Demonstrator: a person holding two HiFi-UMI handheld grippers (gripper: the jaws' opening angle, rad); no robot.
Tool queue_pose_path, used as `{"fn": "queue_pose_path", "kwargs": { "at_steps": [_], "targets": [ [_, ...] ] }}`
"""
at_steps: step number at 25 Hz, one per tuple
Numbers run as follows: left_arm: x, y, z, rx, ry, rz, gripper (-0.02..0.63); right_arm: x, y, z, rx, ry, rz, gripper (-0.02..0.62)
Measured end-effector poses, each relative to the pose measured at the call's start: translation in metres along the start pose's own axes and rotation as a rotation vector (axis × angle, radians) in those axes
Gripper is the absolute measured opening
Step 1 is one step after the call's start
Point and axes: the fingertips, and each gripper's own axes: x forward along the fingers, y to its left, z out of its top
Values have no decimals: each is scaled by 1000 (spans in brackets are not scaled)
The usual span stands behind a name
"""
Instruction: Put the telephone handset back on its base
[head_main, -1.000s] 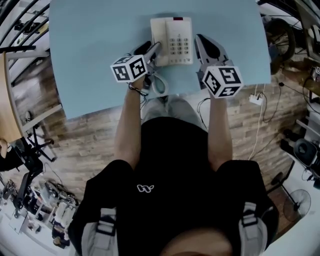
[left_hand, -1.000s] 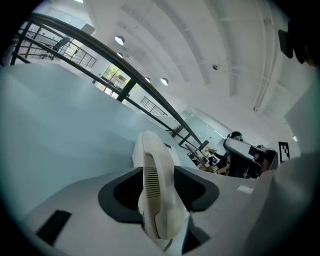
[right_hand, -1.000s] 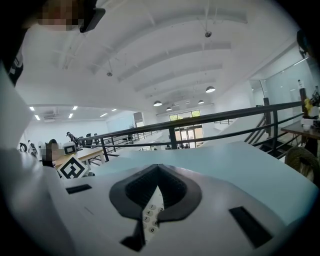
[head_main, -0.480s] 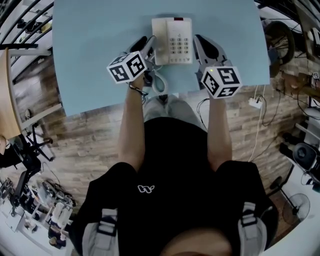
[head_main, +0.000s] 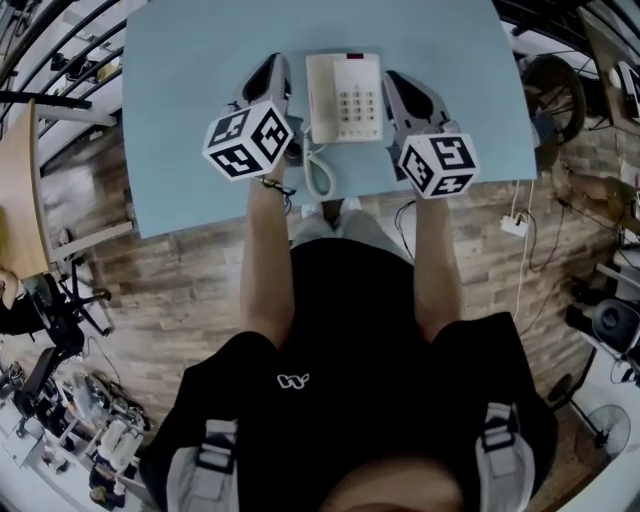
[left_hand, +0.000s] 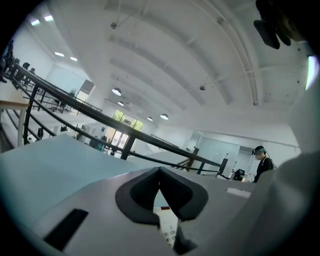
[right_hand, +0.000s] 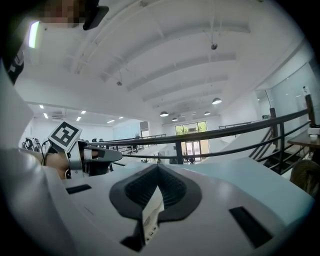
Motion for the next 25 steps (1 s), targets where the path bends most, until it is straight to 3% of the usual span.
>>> {"fn": "queue_pose_path", "kwargs": {
  "at_steps": [6, 11, 16, 20, 25],
  "targets": [
    [-17, -33, 48, 171, -111, 26, 0, -1, 13, 39, -51, -86, 16, -6],
    [-27, -45, 65, 329, -149, 95, 0, -2, 21, 65, -90, -136, 4, -6],
    [-28, -52, 67, 346, -164, 99, 0, -2, 22, 73, -155, -139, -5, -6],
    [-31, -56, 76, 392, -182, 106, 0, 1, 24, 82, -157, -158, -3, -6],
    [-28, -51, 80, 389, -184, 106, 0, 9, 25, 84, -161, -158, 5, -6]
  ]
}}
